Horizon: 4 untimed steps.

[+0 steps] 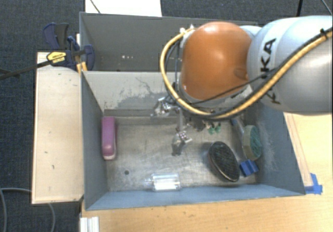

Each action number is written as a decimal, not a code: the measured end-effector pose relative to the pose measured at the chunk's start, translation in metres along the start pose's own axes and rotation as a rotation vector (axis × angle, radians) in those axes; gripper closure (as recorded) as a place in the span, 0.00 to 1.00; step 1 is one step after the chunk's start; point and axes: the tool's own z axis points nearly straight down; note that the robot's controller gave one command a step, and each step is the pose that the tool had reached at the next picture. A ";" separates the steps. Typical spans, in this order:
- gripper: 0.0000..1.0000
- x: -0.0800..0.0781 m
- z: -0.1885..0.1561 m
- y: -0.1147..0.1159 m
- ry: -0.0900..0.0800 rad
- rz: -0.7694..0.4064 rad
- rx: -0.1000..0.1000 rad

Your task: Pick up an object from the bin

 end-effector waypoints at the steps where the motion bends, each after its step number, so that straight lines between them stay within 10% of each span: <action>1: 0.00 0.047 0.107 -0.041 0.010 0.086 0.000; 2: 0.00 0.086 0.126 -0.178 0.002 0.087 0.004; 3: 0.00 0.077 0.162 -0.223 -0.005 -0.469 0.000; 4: 0.00 0.088 0.115 -0.268 -0.004 -0.360 0.002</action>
Offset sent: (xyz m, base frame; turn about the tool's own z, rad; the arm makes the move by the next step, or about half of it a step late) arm -0.0261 -0.0530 -0.1032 0.0712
